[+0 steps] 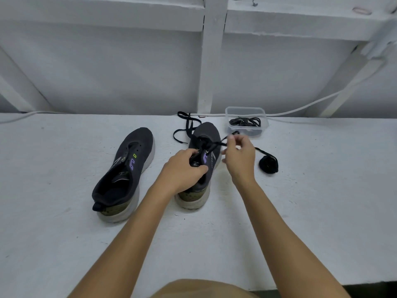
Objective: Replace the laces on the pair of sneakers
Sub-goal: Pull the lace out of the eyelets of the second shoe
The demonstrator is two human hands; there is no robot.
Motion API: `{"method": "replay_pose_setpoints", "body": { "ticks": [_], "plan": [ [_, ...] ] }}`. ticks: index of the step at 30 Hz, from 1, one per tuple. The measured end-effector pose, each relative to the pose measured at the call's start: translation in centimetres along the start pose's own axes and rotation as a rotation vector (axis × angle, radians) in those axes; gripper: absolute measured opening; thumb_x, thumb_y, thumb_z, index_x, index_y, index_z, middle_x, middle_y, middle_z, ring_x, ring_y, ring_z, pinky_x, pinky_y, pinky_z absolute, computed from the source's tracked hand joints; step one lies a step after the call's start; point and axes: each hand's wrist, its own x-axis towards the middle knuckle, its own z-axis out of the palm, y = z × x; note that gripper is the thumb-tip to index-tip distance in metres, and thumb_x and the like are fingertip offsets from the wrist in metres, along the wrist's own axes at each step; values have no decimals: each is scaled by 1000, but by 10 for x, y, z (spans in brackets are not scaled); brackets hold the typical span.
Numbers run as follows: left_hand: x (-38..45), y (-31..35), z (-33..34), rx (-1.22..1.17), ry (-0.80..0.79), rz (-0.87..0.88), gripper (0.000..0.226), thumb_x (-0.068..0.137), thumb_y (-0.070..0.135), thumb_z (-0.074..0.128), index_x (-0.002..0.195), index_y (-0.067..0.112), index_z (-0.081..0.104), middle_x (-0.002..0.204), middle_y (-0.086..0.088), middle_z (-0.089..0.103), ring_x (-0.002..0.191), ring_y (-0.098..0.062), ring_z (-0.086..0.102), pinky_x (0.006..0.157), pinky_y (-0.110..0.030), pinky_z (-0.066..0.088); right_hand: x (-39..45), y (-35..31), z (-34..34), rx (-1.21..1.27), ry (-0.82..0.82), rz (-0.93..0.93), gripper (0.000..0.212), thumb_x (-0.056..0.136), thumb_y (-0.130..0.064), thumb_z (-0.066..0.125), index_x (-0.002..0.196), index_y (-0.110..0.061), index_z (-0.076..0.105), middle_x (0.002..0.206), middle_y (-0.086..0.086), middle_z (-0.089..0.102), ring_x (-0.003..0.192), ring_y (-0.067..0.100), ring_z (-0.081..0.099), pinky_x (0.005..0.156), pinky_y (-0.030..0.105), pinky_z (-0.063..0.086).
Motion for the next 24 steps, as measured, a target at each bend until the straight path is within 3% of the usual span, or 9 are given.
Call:
{"method": "replay_pose_setpoints", "body": {
  "ticks": [3,5,8,11,13,14,18,21,24],
  "plan": [
    [1,0,0,15,10,2,49,88,43,63,135,34,52,124,11,55,112,-15,55,96,-36,48,-11,10,1,-82,-285,82,20,95,-36,67,94,-16,72,88,-2,71,73,13,67,64,30,58],
    [0,1,0,22,11,7,46,89,44,62,133,34,53,123,10,55,111,-15,55,96,-38,49,-11,19,1,-177,-367,29,15,91,-34,73,92,-19,73,83,-5,71,75,13,66,69,32,58],
    [1,0,0,12,13,8,47,88,45,63,132,34,53,124,11,55,112,-15,55,96,-36,48,-2,18,2,-286,-337,-92,10,94,-26,68,87,-19,68,82,-3,69,73,15,64,72,35,55],
    [2,-1,0,8,0,0,53,88,46,64,137,33,51,127,12,53,115,-14,53,97,-34,46,4,5,2,-92,-49,-123,10,100,-23,59,91,-22,60,91,0,66,80,21,68,67,28,53],
    [1,-1,0,6,-4,-4,54,88,46,64,139,32,50,130,12,53,116,-15,53,98,-35,46,7,0,-2,-6,87,-71,10,101,-29,58,92,-23,59,95,-1,66,85,21,70,68,31,55],
    [1,-2,1,6,-1,-5,54,88,45,63,139,33,50,130,12,53,116,-15,53,99,-36,46,7,2,-3,-34,41,-42,14,100,-33,59,91,-22,61,95,-1,68,83,19,71,67,32,55],
    [0,-1,1,24,20,3,51,89,44,62,138,34,50,130,10,54,116,-16,53,98,-35,45,-6,13,-5,-172,-402,66,20,94,-39,68,91,-20,71,86,-5,71,73,10,66,63,28,55],
    [1,-1,1,27,20,5,50,89,45,62,137,34,51,129,9,54,116,-16,53,97,-36,46,-5,20,-6,-265,-408,-71,10,93,-27,71,84,-22,70,78,-11,68,70,9,61,67,31,52],
    [1,-1,0,22,4,-5,55,88,46,63,139,33,50,132,11,53,119,-16,52,101,-38,46,-2,10,-4,-179,-232,-99,9,100,-22,59,93,-17,62,86,-3,67,68,5,64,66,29,52]
  ]
}}
